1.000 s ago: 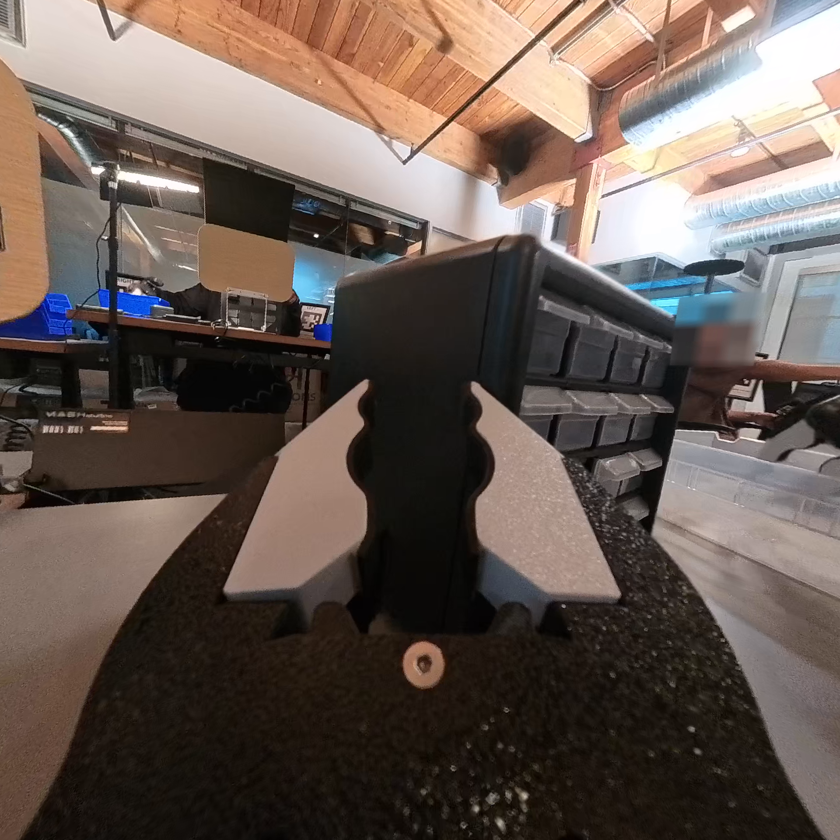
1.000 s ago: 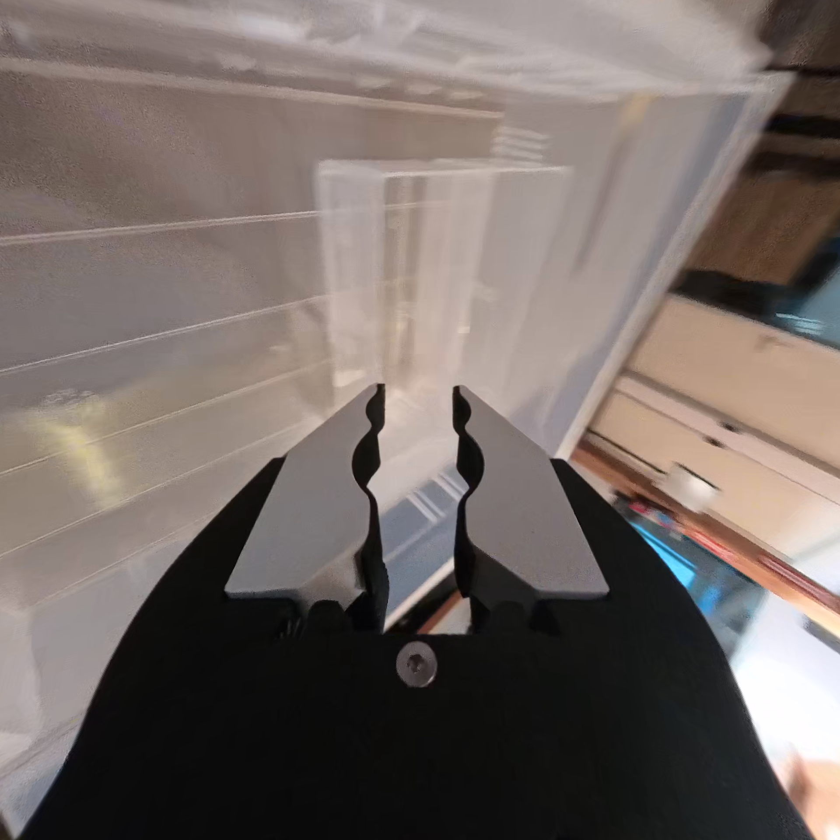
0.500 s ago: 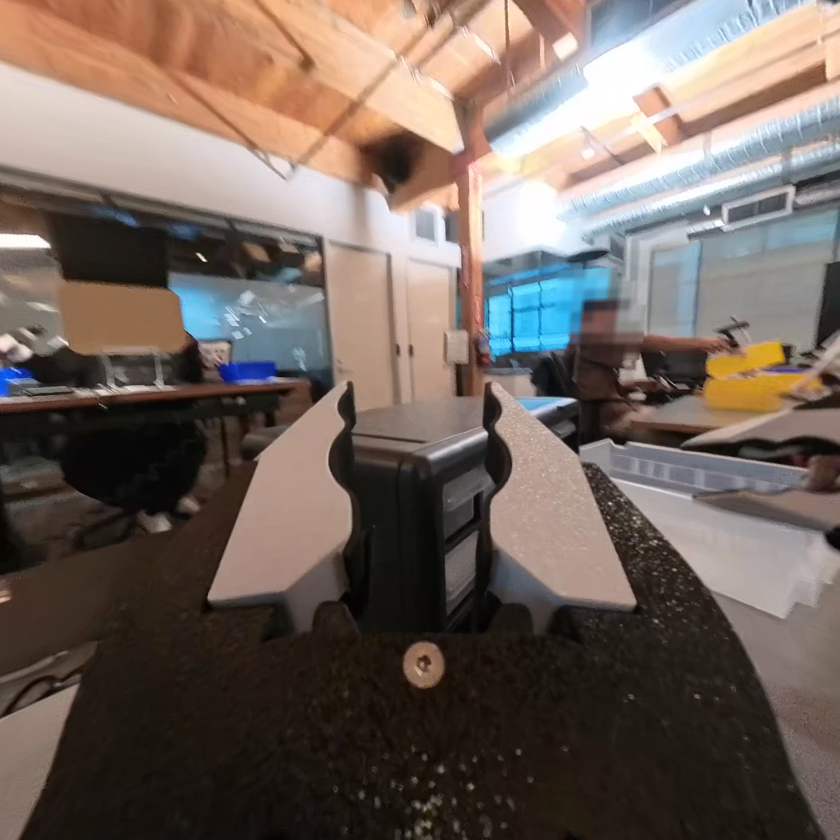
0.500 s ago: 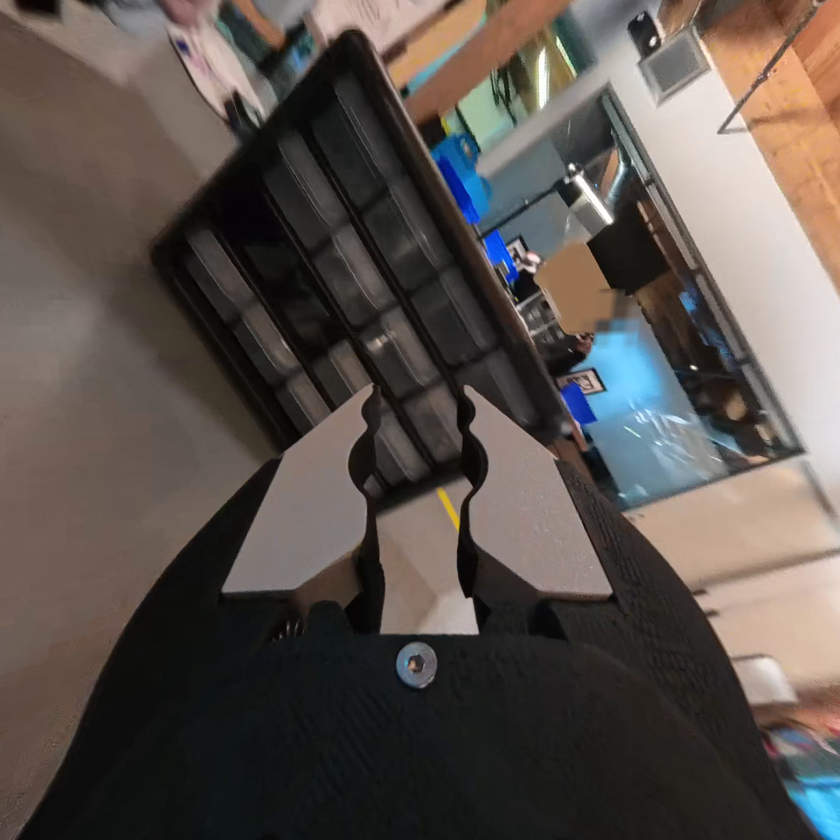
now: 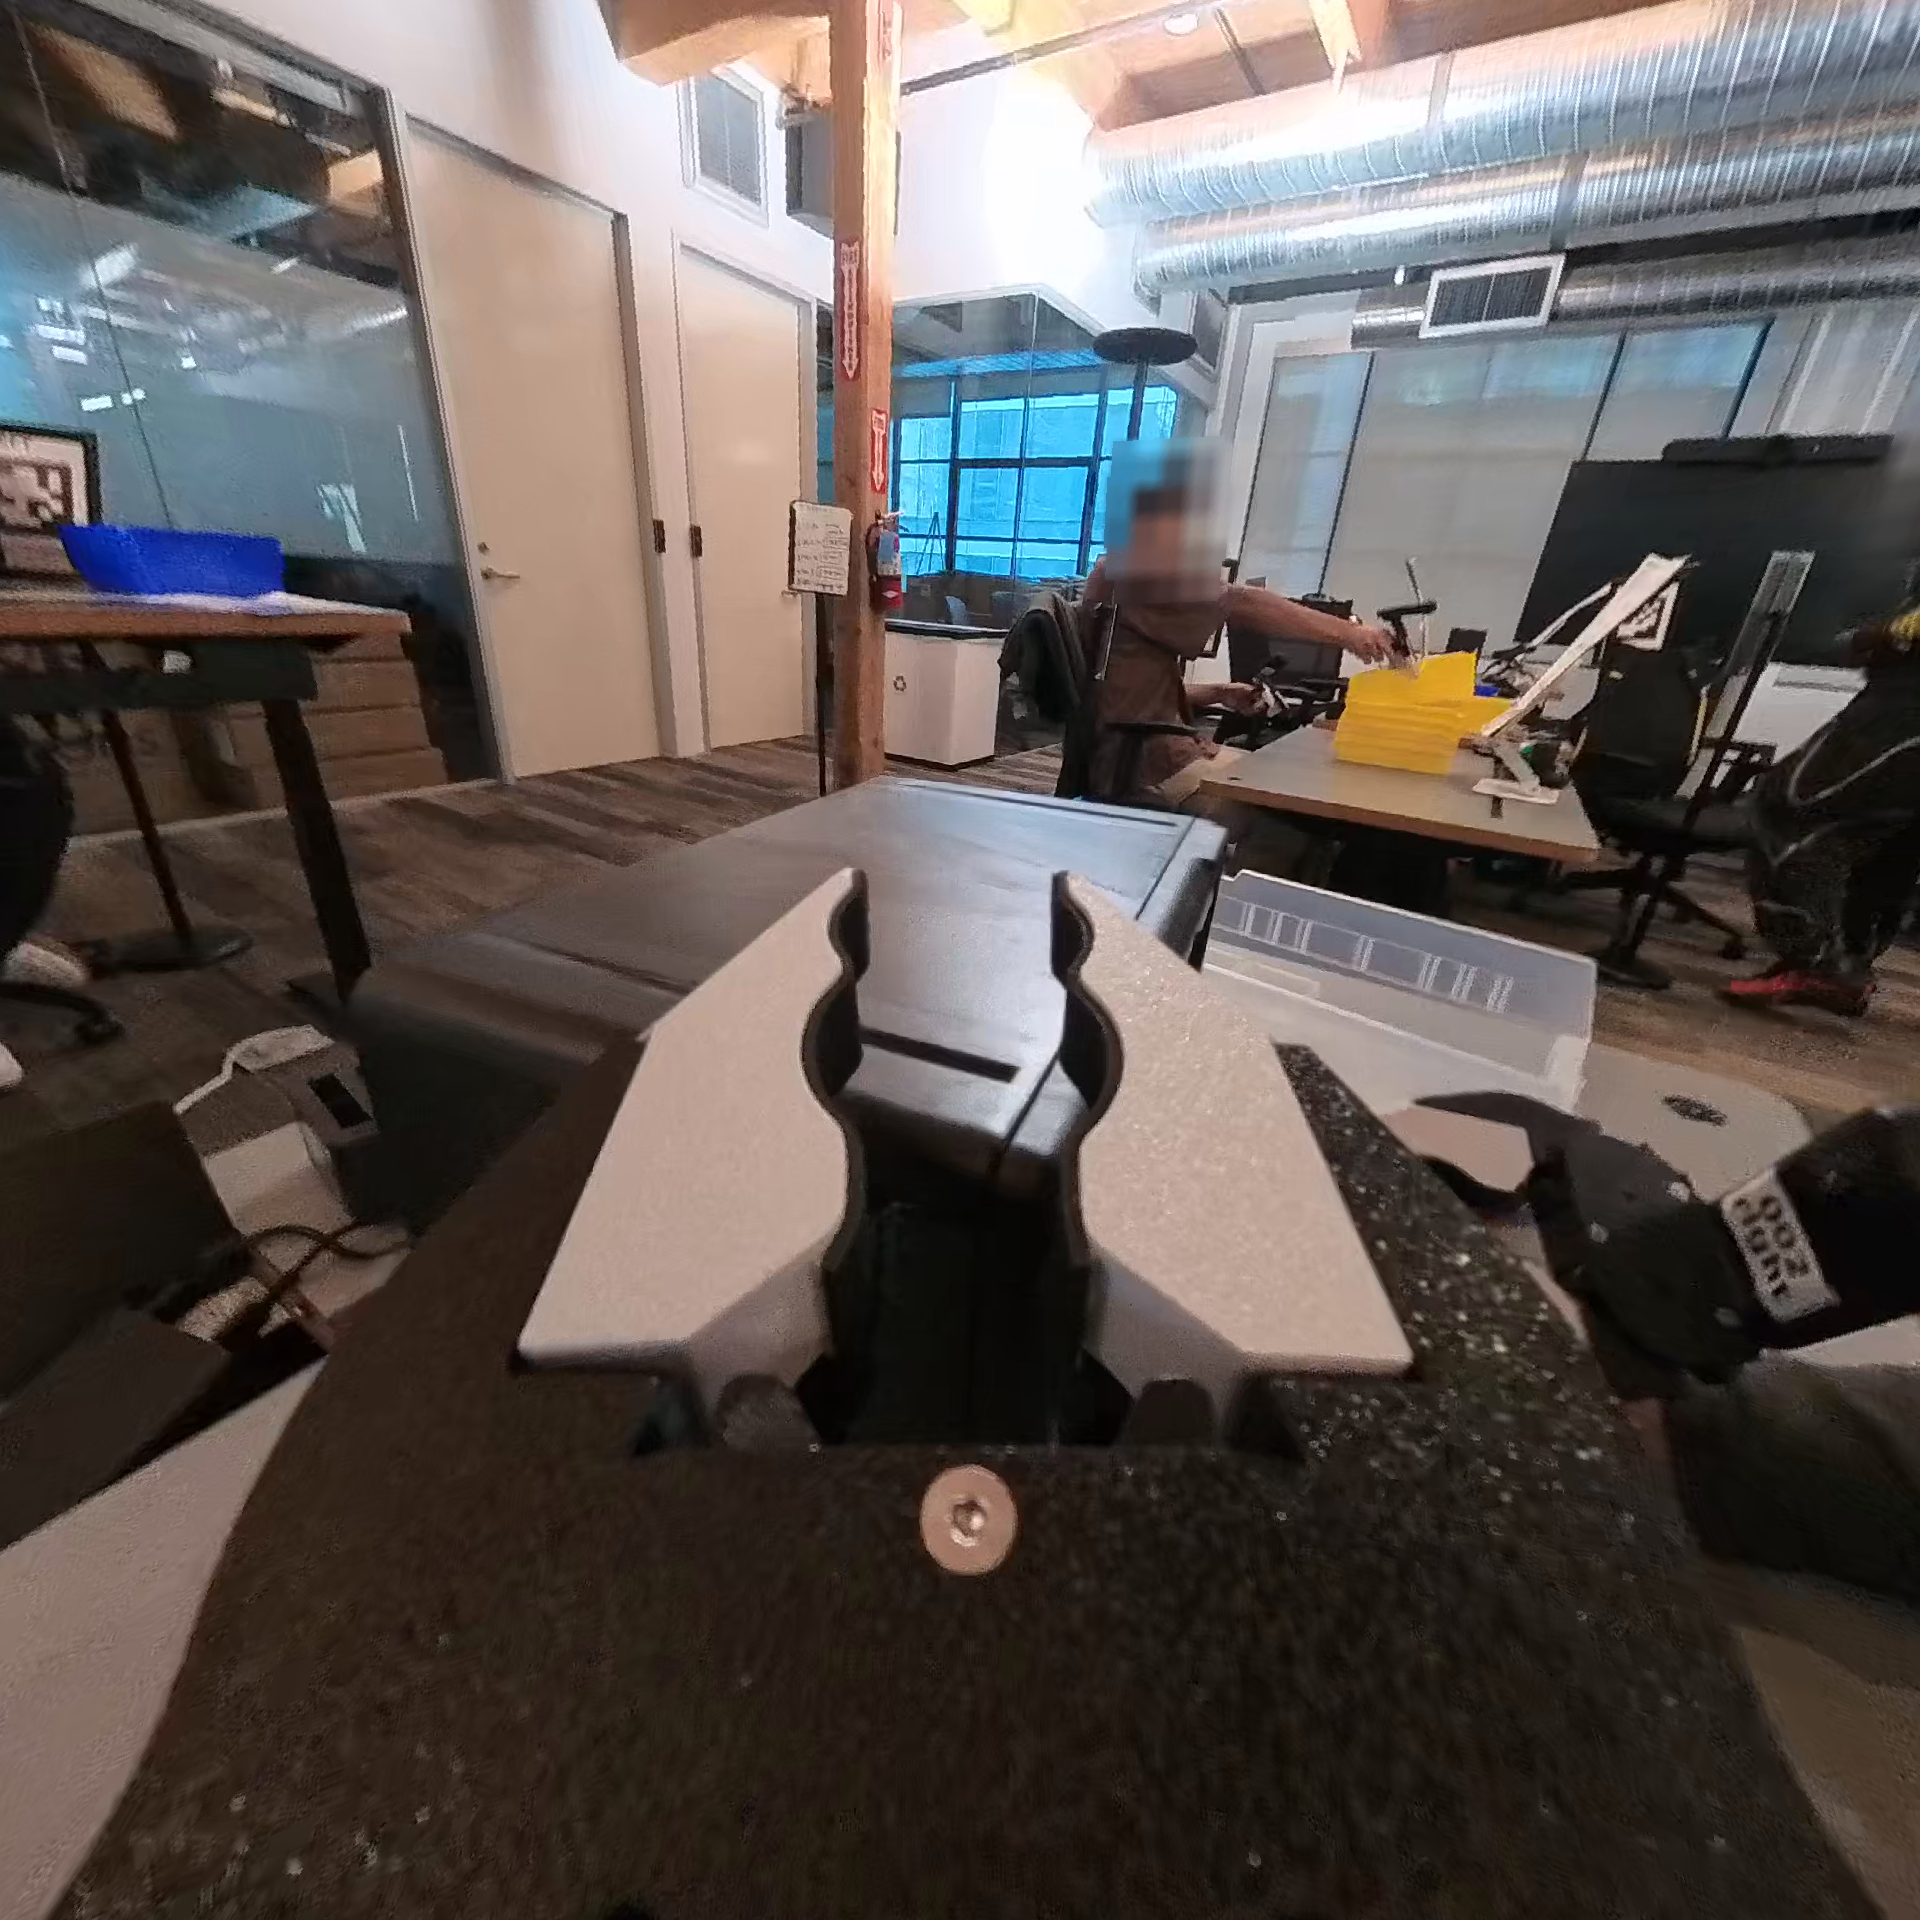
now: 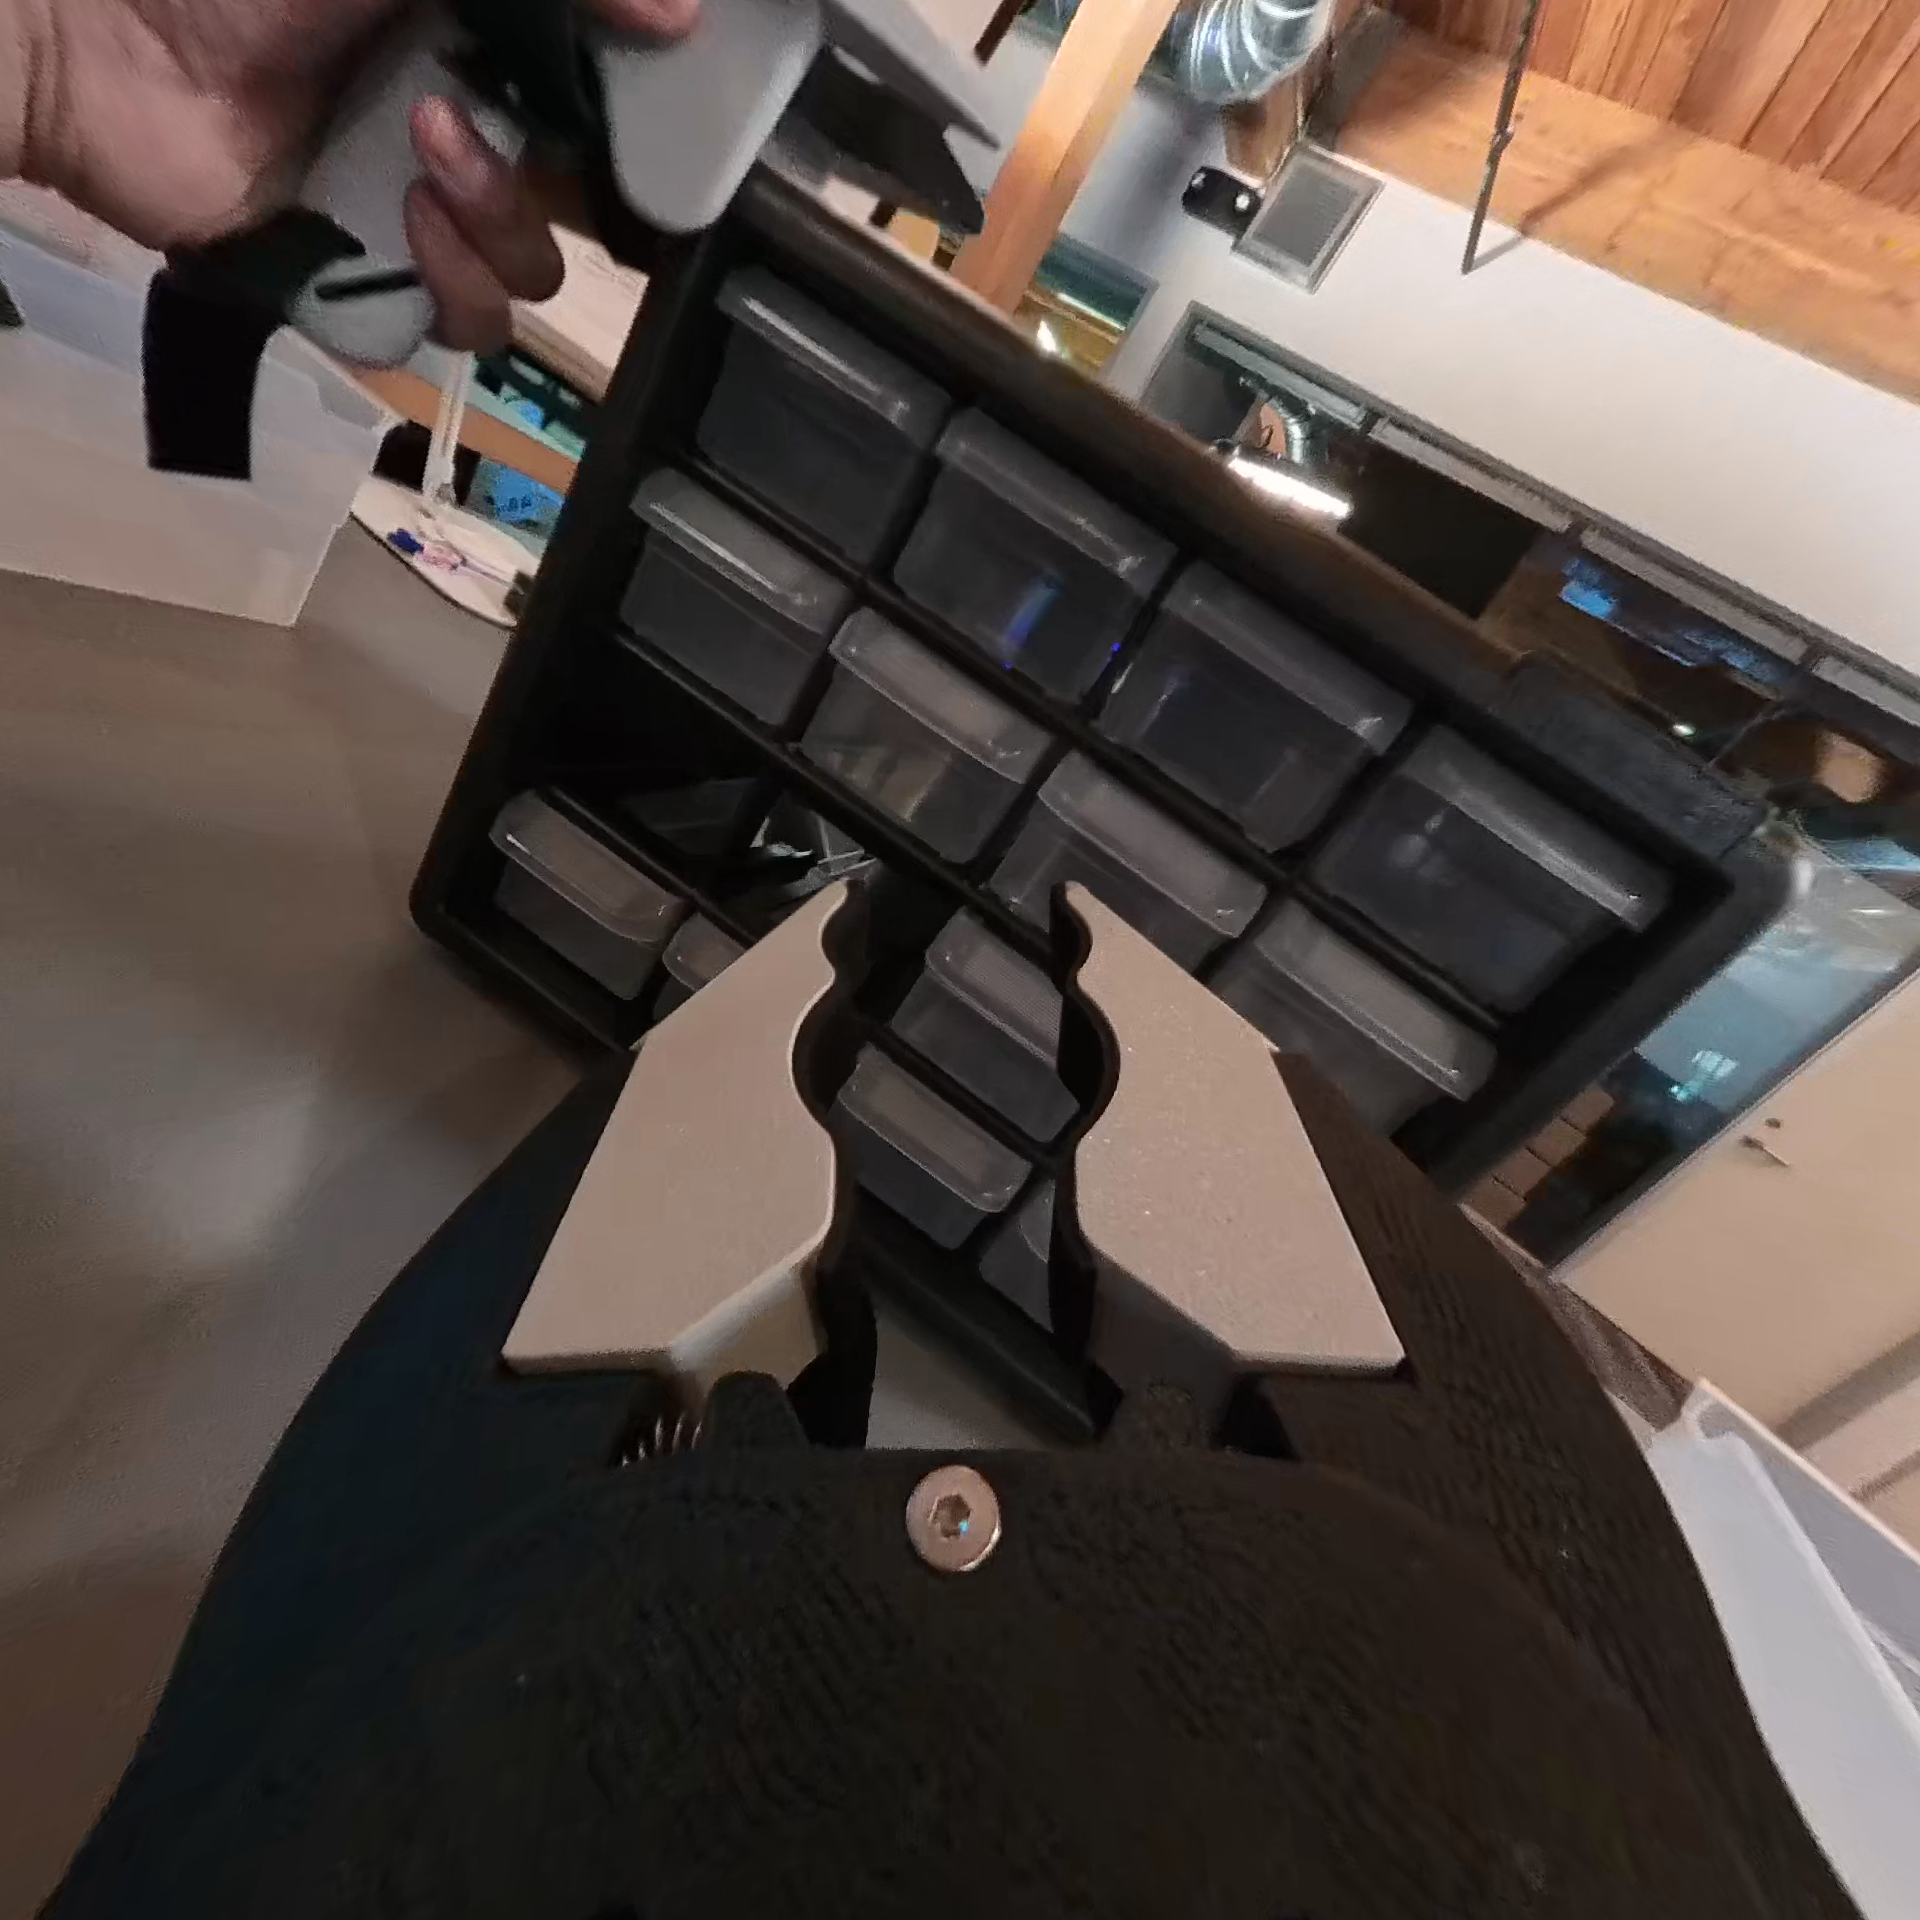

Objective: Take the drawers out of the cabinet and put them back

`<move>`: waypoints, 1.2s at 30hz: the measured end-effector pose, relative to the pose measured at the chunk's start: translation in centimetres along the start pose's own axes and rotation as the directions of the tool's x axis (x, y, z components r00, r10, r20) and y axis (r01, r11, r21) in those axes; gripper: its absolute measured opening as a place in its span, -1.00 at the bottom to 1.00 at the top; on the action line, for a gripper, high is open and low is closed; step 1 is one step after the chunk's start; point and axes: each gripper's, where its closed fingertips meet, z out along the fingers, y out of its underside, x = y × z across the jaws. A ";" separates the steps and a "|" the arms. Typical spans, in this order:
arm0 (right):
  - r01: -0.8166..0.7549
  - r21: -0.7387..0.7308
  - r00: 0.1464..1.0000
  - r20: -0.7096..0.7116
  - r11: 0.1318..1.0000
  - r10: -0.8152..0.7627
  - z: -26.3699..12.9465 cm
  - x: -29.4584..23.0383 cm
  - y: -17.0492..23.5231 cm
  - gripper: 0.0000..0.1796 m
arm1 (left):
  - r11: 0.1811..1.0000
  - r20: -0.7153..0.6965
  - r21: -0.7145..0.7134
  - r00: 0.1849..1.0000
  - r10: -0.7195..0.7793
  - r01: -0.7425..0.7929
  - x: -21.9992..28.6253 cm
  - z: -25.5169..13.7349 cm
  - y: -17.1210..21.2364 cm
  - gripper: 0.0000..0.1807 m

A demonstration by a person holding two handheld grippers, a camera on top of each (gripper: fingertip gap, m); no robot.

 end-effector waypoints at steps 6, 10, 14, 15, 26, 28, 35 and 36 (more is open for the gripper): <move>0.072 -0.062 0.996 0.054 0.996 -0.069 0.7 -1.4 1.2 -0.61 | 0.998 0.017 -0.042 0.998 -0.055 0.055 -0.3 0.1 0.6 -0.58; 0.098 -0.080 0.993 0.079 0.992 -0.092 0.9 -2.0 1.6 -0.62 | 0.996 0.017 -0.068 0.998 -0.054 0.055 -0.3 0.1 0.9 -0.58; 0.098 -0.083 0.993 0.081 0.992 -0.091 0.9 -2.0 1.6 -0.63 | 0.996 0.004 -0.064 0.998 -0.057 0.057 -0.2 0.1 0.9 -0.59; 0.095 -0.081 0.993 0.080 0.992 -0.089 0.9 -2.0 1.6 -0.63 | 0.997 0.010 -0.057 0.999 -0.049 0.049 -0.3 0.0 0.7 -0.59; 0.093 -0.089 0.994 0.058 0.992 -0.088 1.0 -1.6 1.7 -0.64 | 0.981 0.047 0.194 0.999 0.009 -0.018 0.0 -2.8 -4.8 -0.75; 0.104 -0.106 0.994 0.038 0.989 -0.101 1.0 -1.2 1.9 -0.64 | 0.984 0.038 0.176 0.999 0.005 -0.012 0.1 -2.6 -4.5 -0.76; 0.370 -0.233 0.916 -0.068 0.899 -0.395 1.0 0.7 3.0 -0.69 | 0.995 0.043 0.102 0.999 0.008 -0.012 0.5 -1.3 -3.1 -0.84; 0.409 -0.246 0.897 -0.069 0.879 -0.436 1.0 0.9 3.1 -0.69 | 0.996 0.040 0.092 0.999 0.013 -0.017 0.7 -1.1 -3.0 -0.85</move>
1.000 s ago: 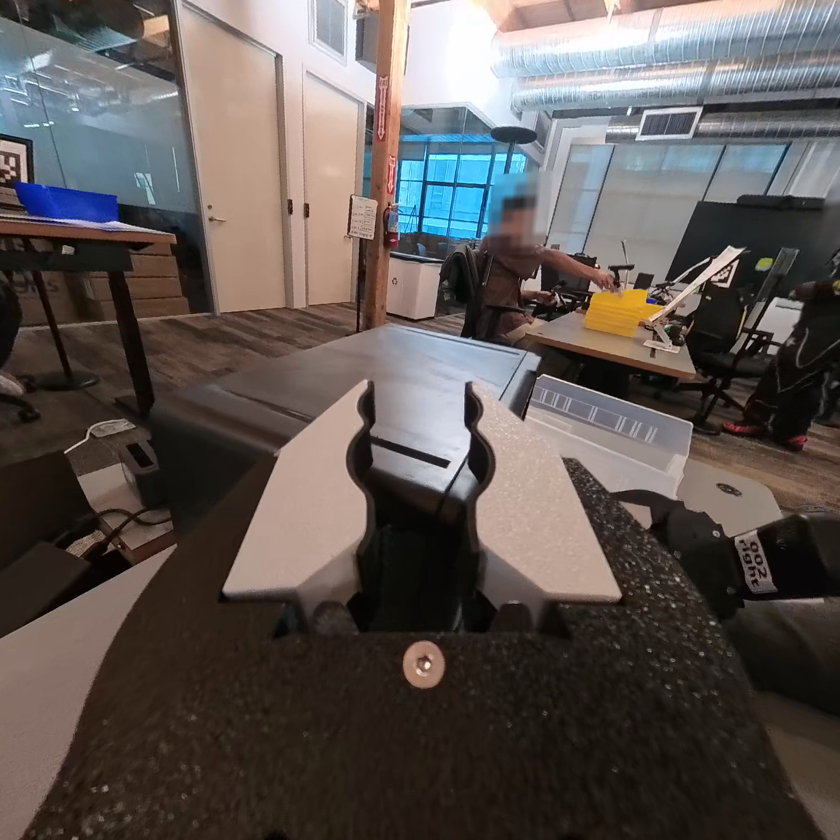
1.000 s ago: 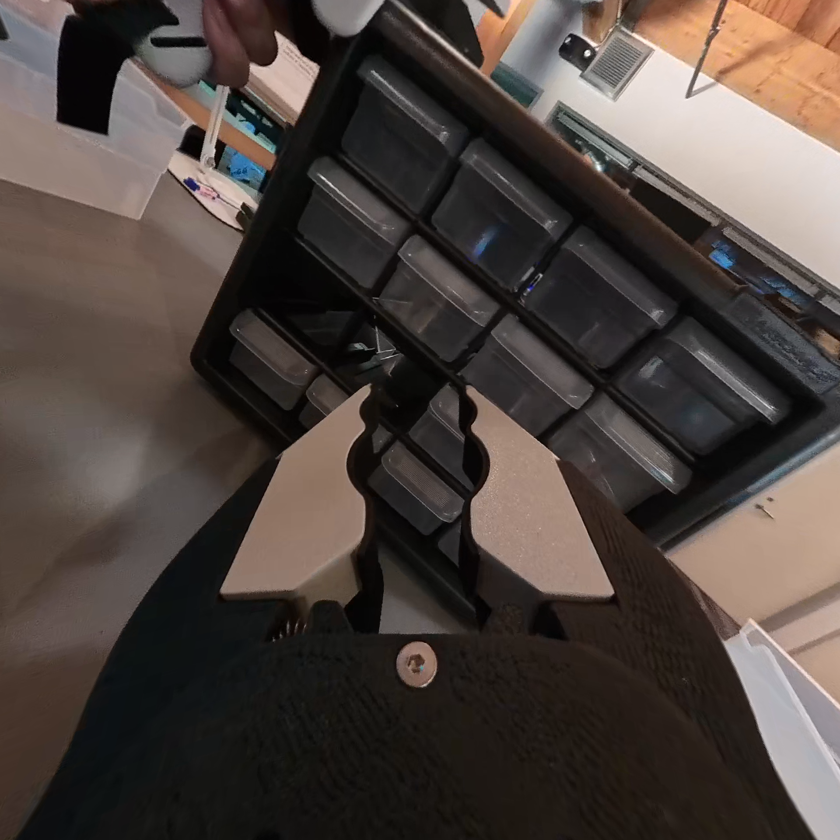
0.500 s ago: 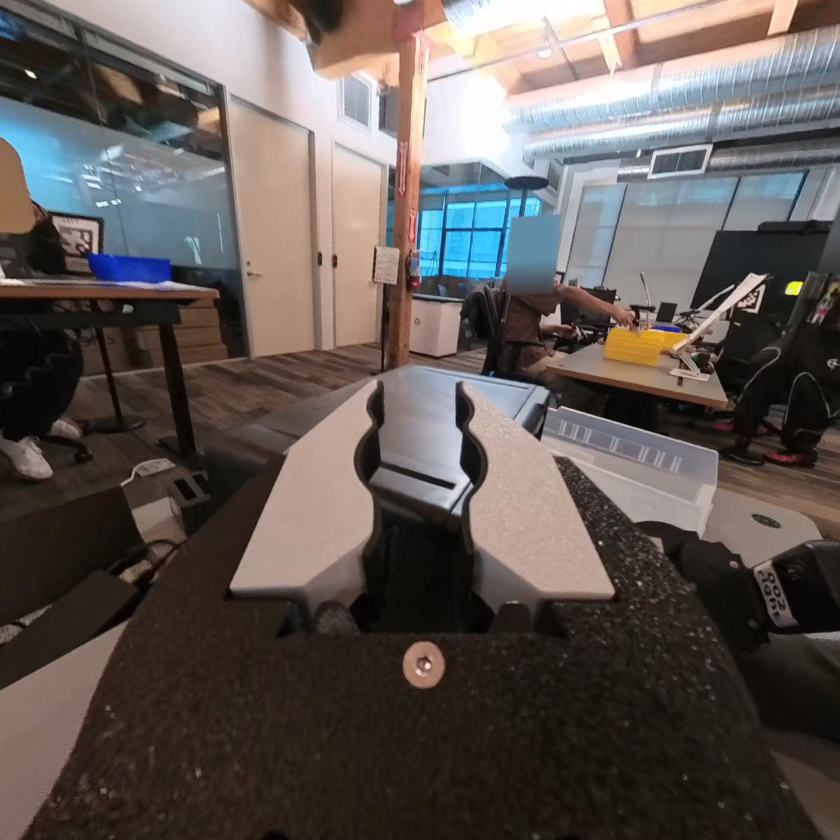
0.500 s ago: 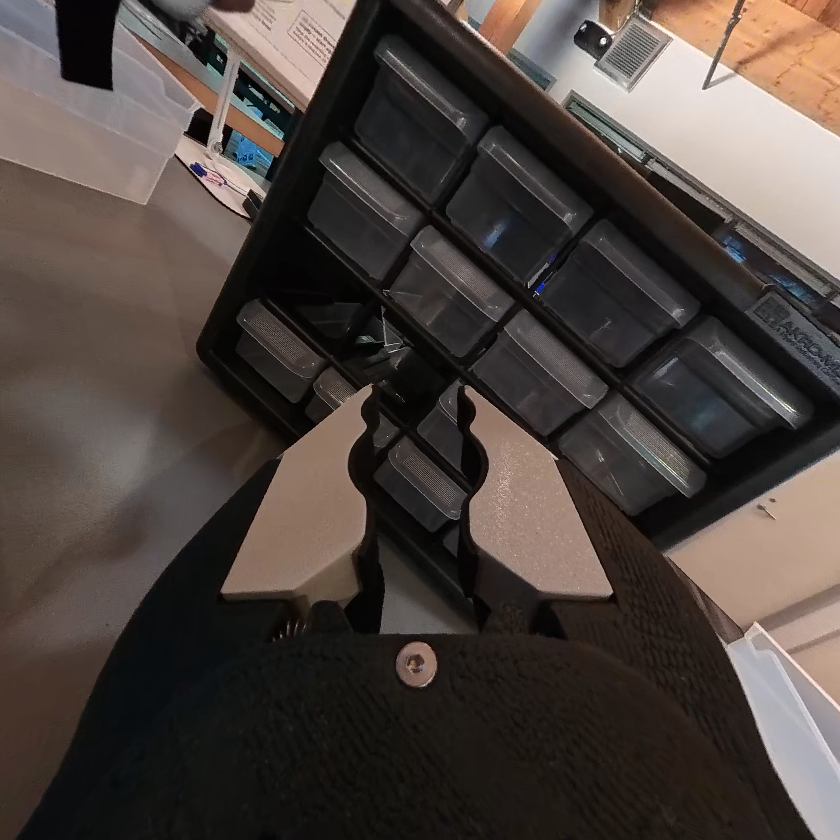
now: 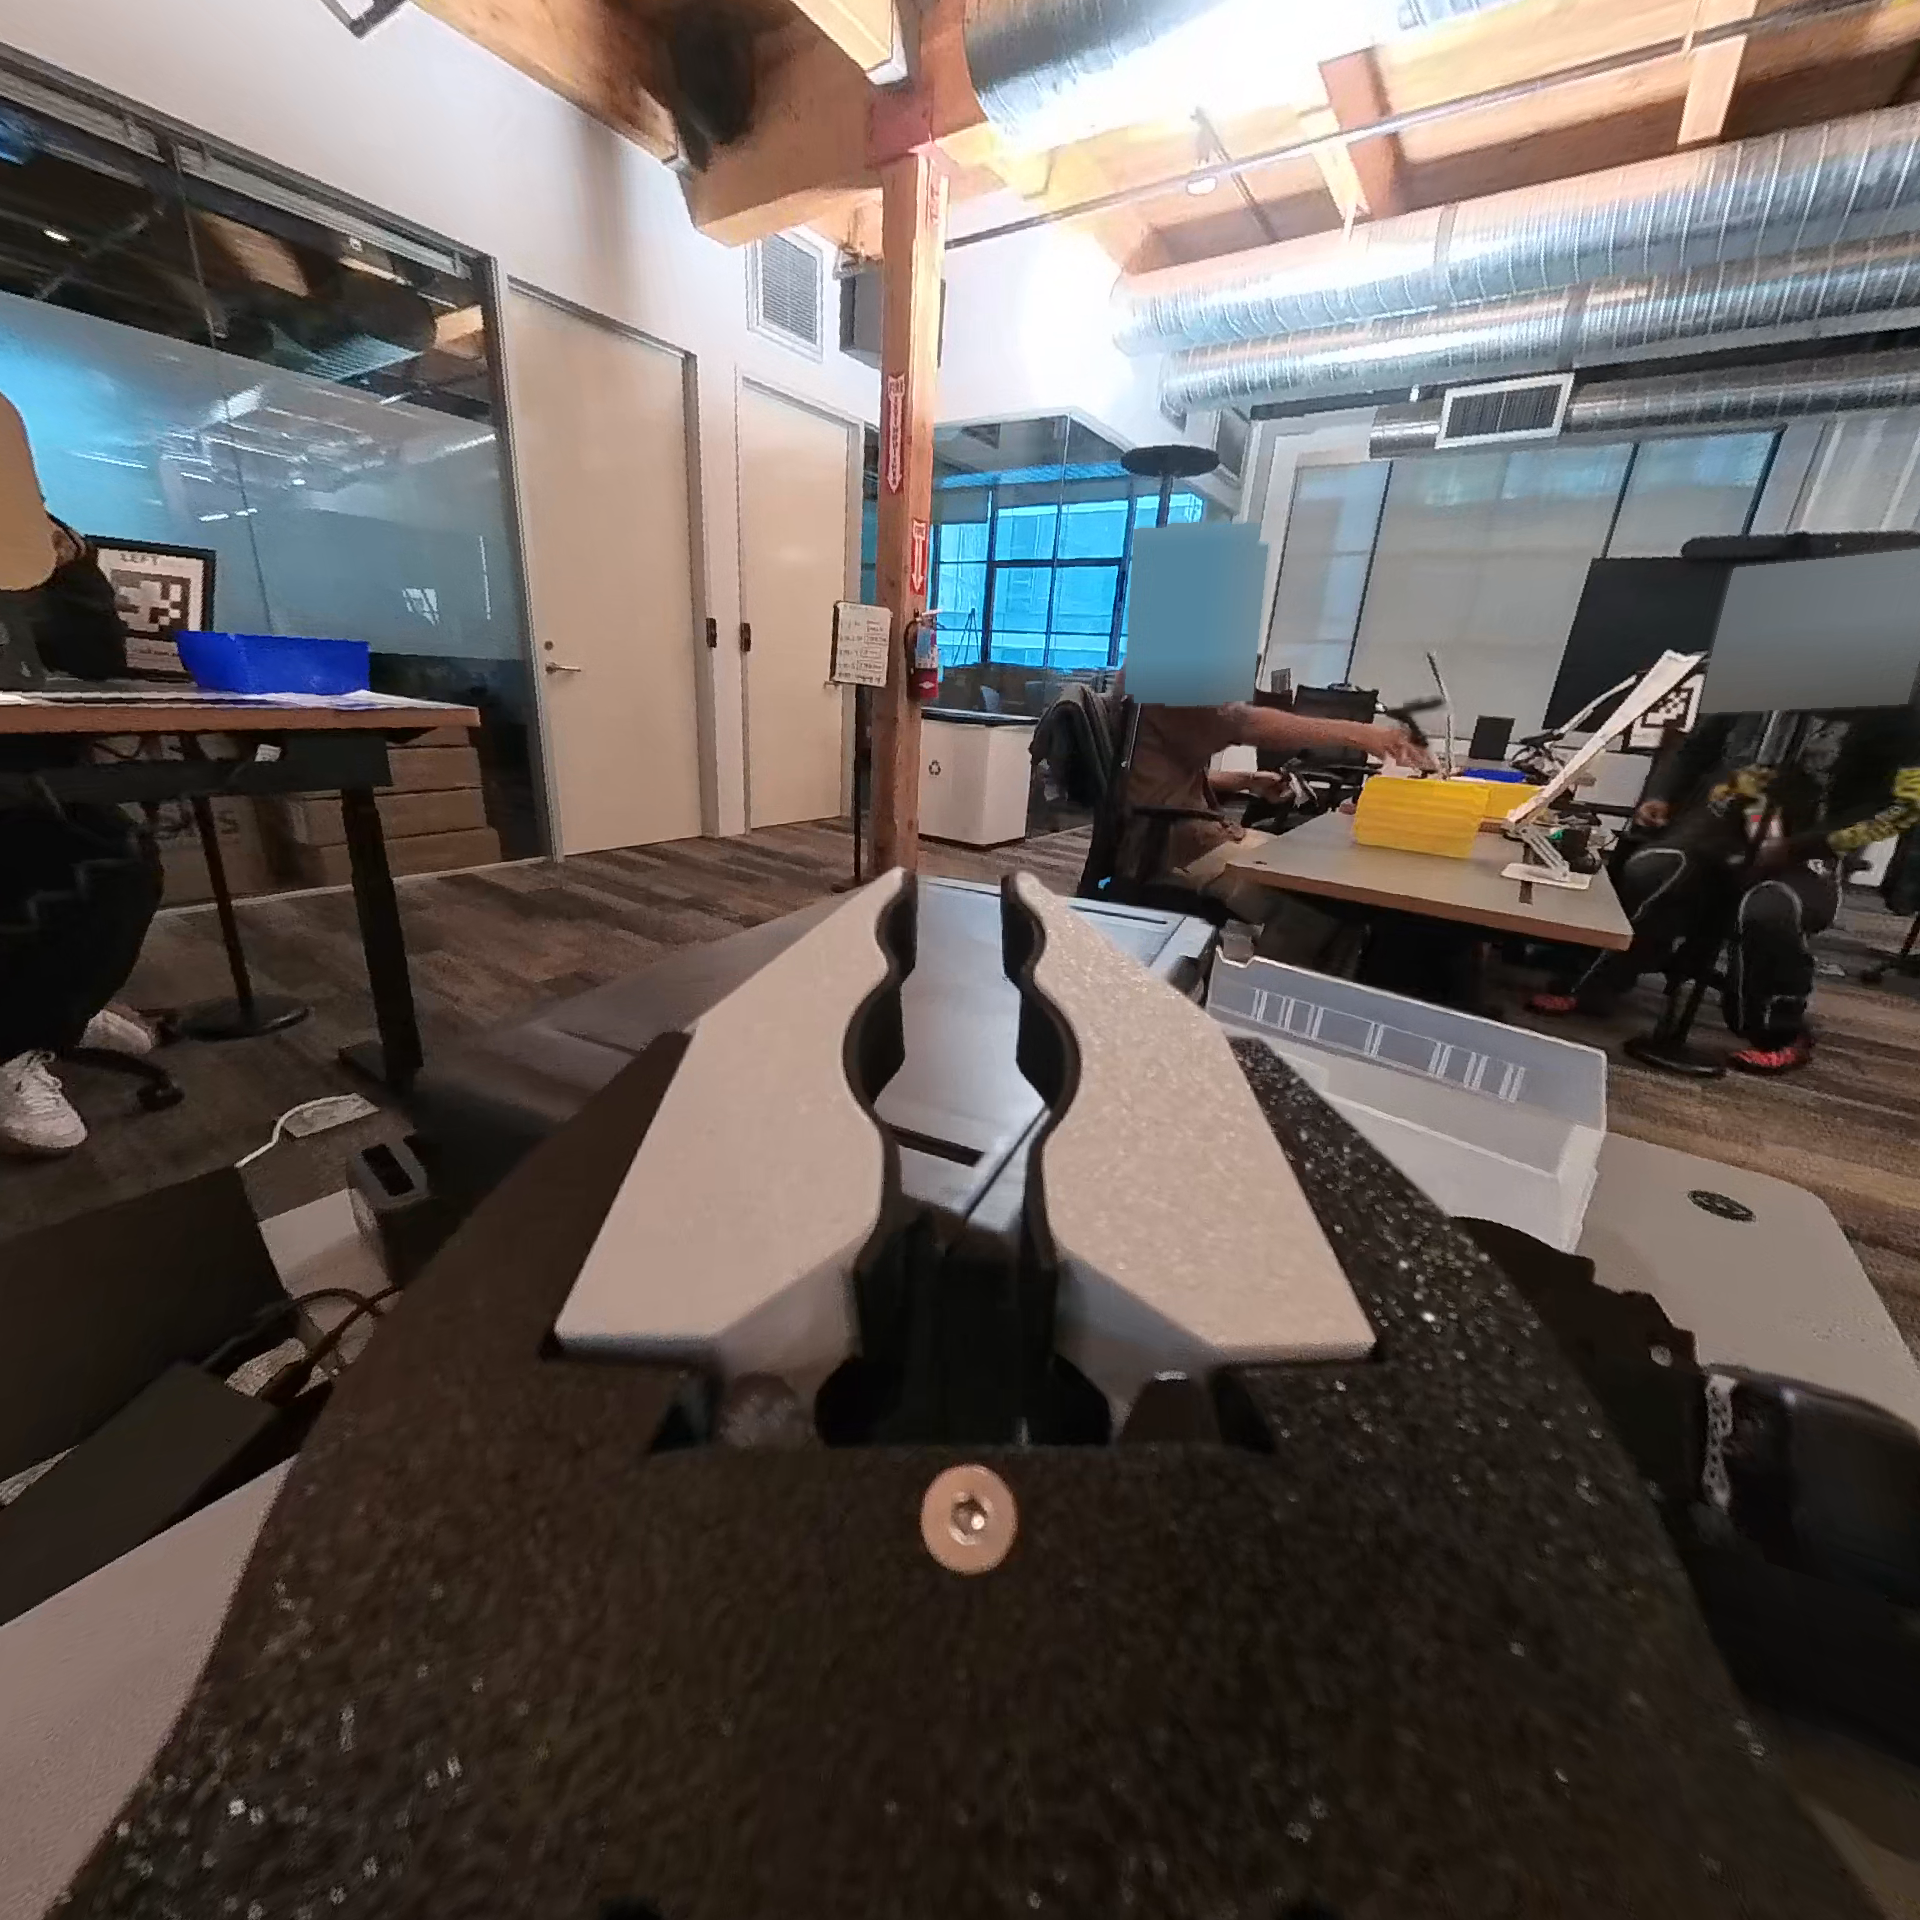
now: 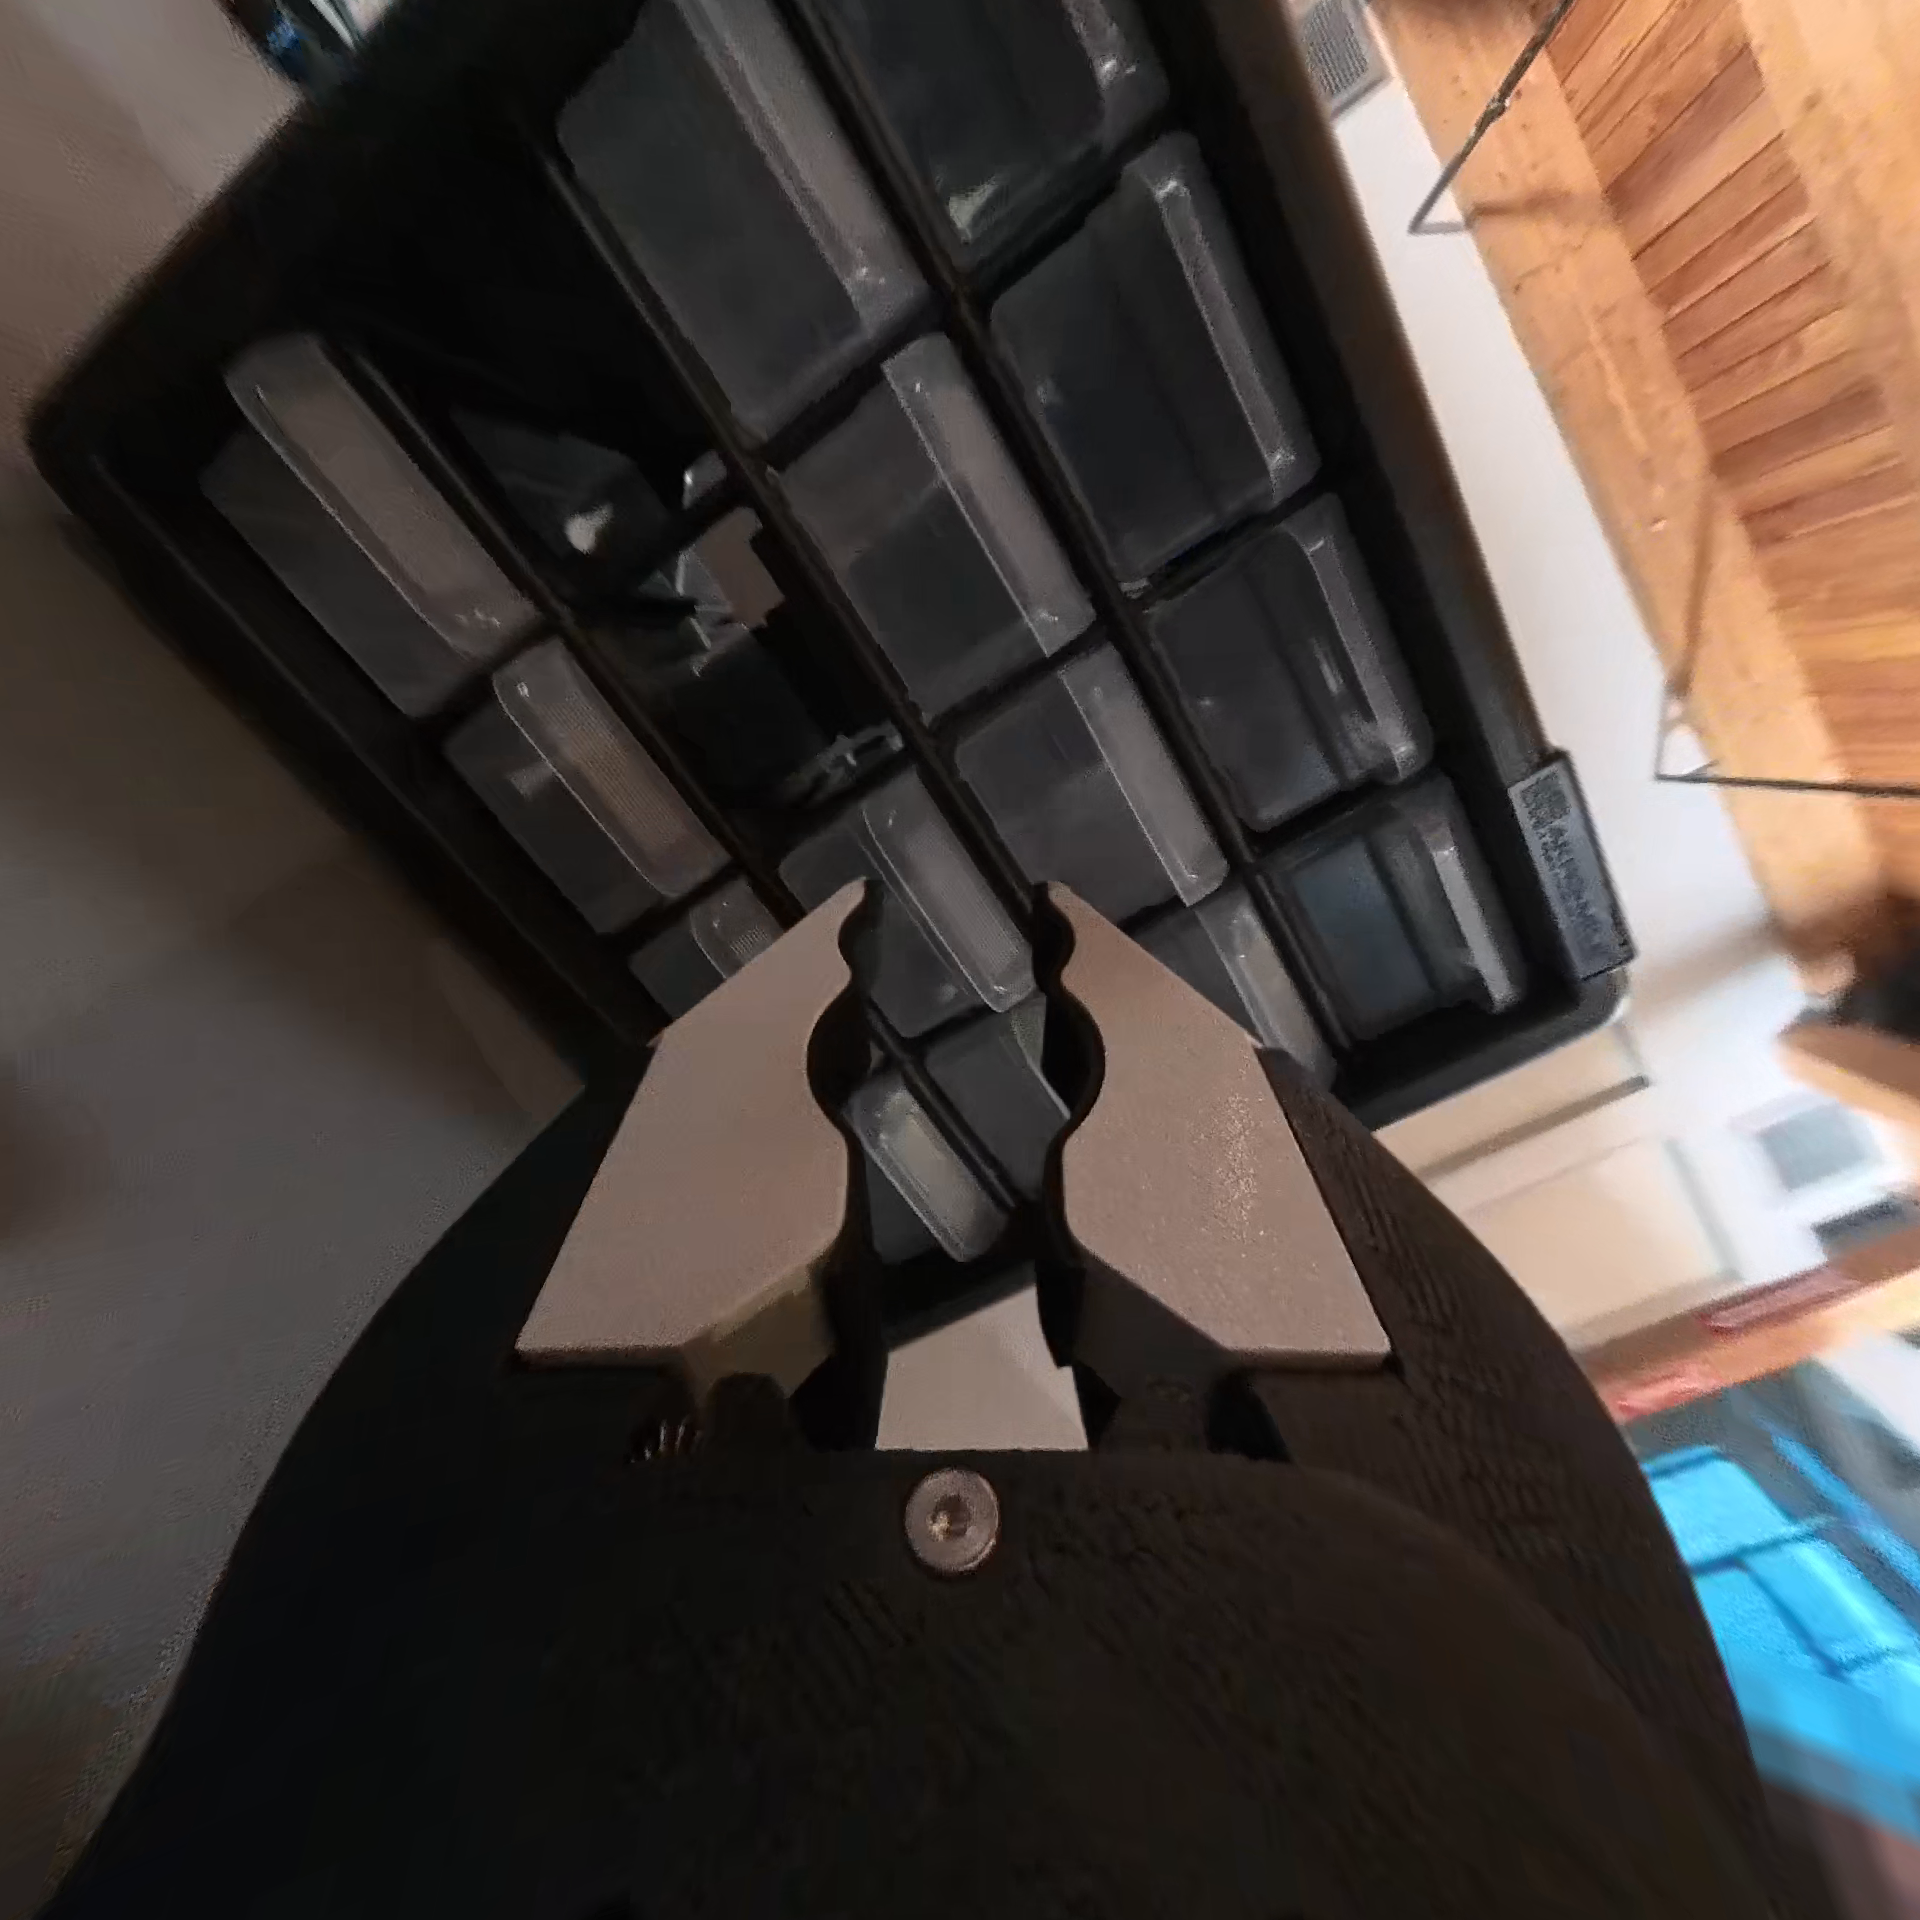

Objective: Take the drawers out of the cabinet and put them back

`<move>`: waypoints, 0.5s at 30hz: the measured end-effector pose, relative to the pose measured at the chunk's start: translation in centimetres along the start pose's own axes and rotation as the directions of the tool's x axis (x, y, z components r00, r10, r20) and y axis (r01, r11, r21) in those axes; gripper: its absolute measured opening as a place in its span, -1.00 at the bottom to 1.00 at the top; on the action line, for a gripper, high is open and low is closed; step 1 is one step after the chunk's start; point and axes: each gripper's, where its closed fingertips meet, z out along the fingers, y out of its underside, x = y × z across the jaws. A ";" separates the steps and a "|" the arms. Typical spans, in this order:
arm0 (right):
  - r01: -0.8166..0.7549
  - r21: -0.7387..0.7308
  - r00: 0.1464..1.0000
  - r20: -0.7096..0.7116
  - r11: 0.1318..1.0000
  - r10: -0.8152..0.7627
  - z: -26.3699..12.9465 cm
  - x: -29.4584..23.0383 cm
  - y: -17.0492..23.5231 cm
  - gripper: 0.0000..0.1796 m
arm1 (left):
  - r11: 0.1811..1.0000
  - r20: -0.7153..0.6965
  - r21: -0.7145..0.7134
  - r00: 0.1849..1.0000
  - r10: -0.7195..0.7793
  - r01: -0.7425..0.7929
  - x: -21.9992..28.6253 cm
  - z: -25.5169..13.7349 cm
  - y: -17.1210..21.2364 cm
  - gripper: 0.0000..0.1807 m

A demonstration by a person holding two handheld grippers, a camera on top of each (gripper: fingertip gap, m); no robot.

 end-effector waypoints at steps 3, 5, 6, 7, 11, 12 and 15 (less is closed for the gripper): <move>0.118 -0.026 0.993 -0.005 0.993 -0.118 0.3 -0.2 0.4 -0.68 | 0.998 0.026 -0.055 0.999 0.035 -0.033 0.1 0.4 0.7 -0.86; 0.176 -0.037 0.984 0.005 0.984 -0.176 0.5 -0.6 0.6 -0.67 | 0.990 0.040 -0.123 0.997 0.073 -0.067 0.1 0.5 1.5 -0.85; 0.195 -0.036 0.981 0.009 0.980 -0.194 0.5 -0.8 0.5 -0.66 | 0.984 0.047 -0.157 0.994 0.096 -0.088 0.2 0.5 1.8 -0.81; 0.206 -0.033 0.978 0.013 0.978 -0.206 0.6 -1.0 0.4 -0.66 | 0.976 0.051 -0.183 0.990 0.131 -0.119 0.3 0.4 1.9 -0.74; 0.220 -0.025 0.975 0.021 0.975 -0.219 0.9 -1.2 0.4 -0.67 | 0.893 0.035 -0.293 0.930 0.366 -0.341 0.7 -0.6 2.2 -0.53; 0.221 -0.024 0.975 0.021 0.975 -0.220 1.0 -1.2 0.5 -0.67 | 0.860 0.040 -0.333 0.905 0.423 -0.387 0.3 -1.0 2.5 -0.56; 0.226 -0.022 0.974 0.024 0.974 -0.225 1.1 -1.2 0.5 -0.67 | 0.778 -0.005 -0.440 0.868 0.497 -0.448 -0.1 -1.8 4.1 -0.59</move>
